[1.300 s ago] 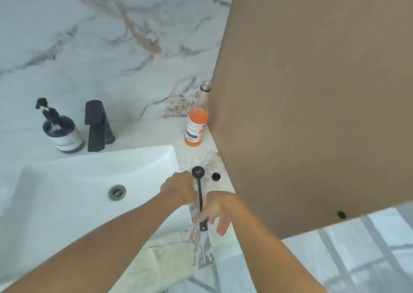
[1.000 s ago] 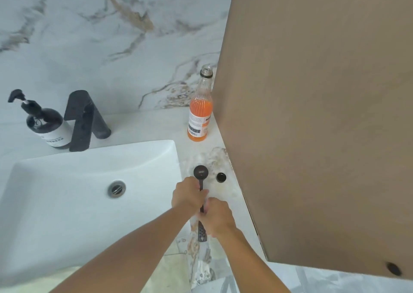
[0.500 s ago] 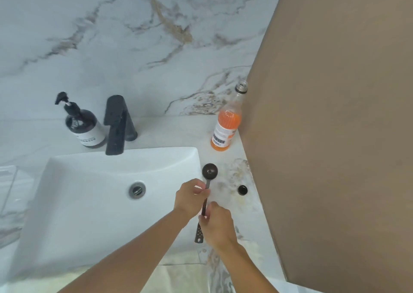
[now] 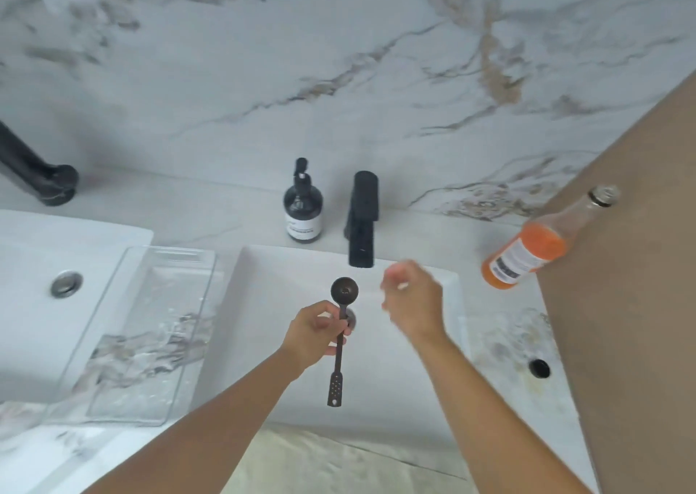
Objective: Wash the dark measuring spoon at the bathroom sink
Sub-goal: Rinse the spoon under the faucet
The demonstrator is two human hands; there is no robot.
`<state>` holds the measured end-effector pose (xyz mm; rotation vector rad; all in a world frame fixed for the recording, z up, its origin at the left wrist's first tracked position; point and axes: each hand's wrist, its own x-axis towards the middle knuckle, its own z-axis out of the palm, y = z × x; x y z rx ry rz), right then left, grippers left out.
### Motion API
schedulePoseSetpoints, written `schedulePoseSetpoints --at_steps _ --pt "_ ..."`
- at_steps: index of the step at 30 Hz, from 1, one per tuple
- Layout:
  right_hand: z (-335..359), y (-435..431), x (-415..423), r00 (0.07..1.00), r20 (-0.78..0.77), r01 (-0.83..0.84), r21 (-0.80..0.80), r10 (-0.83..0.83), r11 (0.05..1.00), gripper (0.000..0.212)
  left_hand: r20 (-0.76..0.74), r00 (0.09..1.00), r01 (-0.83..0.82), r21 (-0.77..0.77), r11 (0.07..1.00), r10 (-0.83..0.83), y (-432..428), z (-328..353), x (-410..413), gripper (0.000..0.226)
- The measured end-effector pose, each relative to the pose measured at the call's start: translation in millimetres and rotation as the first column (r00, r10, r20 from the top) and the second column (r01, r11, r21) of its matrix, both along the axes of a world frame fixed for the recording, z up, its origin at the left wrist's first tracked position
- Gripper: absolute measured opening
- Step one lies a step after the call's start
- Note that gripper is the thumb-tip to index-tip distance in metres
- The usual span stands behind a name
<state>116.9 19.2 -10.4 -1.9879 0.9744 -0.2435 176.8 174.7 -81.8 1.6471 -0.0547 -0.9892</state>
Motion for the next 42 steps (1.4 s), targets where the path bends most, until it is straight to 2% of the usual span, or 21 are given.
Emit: schedulePoseSetpoints --at_steps 2,5,8,13,15,17,19,22,23,25,27,28,30,33,35,37,39,40,42 --pt "26.8 -0.8 38.5 0.994 0.079 0.062 0.218 -0.081 0.974 0.015 -0.023 1.000 -0.017 0.026 1.000 0.018 12.2 -6.1 5.6 0.013" --pt "58.1 6.8 74.2 0.974 0.122 0.077 0.608 -0.189 0.790 0.010 -0.070 0.997 -0.036 0.042 0.998 0.039 19.1 -13.4 10.1 0.011" --pt "70.3 8.9 80.4 0.943 0.129 0.120 0.728 -0.307 0.675 0.011 -0.116 0.993 -0.024 0.027 0.999 0.027 16.7 -16.8 12.0 0.010" --pt "80.9 -1.5 83.1 0.936 0.201 0.045 0.744 -0.288 0.666 0.032 -0.130 0.991 0.005 -0.007 1.000 -0.006 -0.4 -15.7 9.7 0.013" --pt "81.7 -4.5 81.9 0.935 0.220 0.023 0.745 -0.279 0.666 0.029 -0.133 0.991 0.006 -0.013 1.000 -0.007 -6.4 -14.4 8.5 0.017" --pt "75.8 -8.9 75.8 0.931 0.235 0.021 0.730 -0.280 0.683 0.018 -0.133 0.991 0.007 -0.017 1.000 -0.009 -9.7 -13.9 8.2 0.019" --pt "62.7 -15.2 65.3 0.913 0.223 0.101 0.689 -0.342 0.718 0.013 -0.136 0.991 0.006 -0.018 1.000 -0.008 -9.9 -14.0 8.1 0.020" --pt "27.6 -22.2 46.7 0.896 0.100 0.272 0.647 -0.432 0.713 0.023 -0.143 0.990 0.001 -0.025 1.000 -0.004 -8.5 -13.6 7.8 0.018" --pt "13.1 -20.4 40.6 0.912 0.050 0.281 0.646 -0.407 0.710 0.027 -0.145 0.989 0.002 -0.032 1.000 -0.007 -8.3 -13.1 7.5 0.016" --pt "-12.8 -10.0 30.7 0.969 -0.042 0.208 0.669 -0.243 0.714 0.033 -0.142 0.989 0.024 -0.050 0.998 -0.031 -8.7 -13.1 6.8 0.013" --pt "-31.1 2.8 25.5 0.996 -0.089 0.085 0.705 -0.031 0.704 0.028 -0.131 0.989 0.061 -0.062 0.996 -0.069 -8.3 -12.7 5.7 0.006" --pt "-37.1 7.6 24.6 0.996 -0.089 0.049 0.705 0.019 0.707 0.024 -0.128 0.988 0.077 -0.072 0.994 -0.086 -7.9 -13.2 5.6 0.008" --pt "-47.6 10.2 26.7 0.995 -0.092 0.078 0.612 -0.027 0.787 0.019 -0.158 0.983 0.077 -0.124 0.989 -0.097 -8.3 -11.5 6.2 0.008" --pt "-51.5 8.2 31.7 0.986 -0.139 0.138 0.355 -0.093 0.925 0.001 -0.318 0.948 -0.044 -0.184 0.982 -0.017 -17.6 -4.6 10.6 0.015" --pt "-52.5 7.8 35.1 0.987 -0.150 0.104 0.277 -0.064 0.955 0.008 -0.358 0.931 -0.124 -0.133 0.983 0.069 -30.3 -1.1 15.0 0.032" --pt "-51.8 6.7 36.9 0.989 -0.147 0.054 0.319 -0.007 0.946 0.013 -0.229 0.967 -0.116 0.003 0.993 0.114 -43.4 -2.1 20.0 0.039" --pt "-52.6 1.4 35.8 0.994 -0.102 0.006 0.433 0.042 0.901 0.023 -0.085 0.992 -0.084 0.131 0.988 0.096 -52.0 -3.2 23.7 0.031" --pt "-52.9 -0.9 34.8 0.996 -0.077 -0.008 0.476 0.051 0.879 0.025 -0.083 0.992 -0.079 0.140 0.987 0.092 -55.6 -3.6 25.0 0.025" --pt "-54.4 -3.6 33.2 0.997 -0.069 0.019 0.456 0.014 0.890 0.020 -0.162 0.983 -0.078 0.069 0.995 0.089 -62.2 -1.9 25.9 0.019"
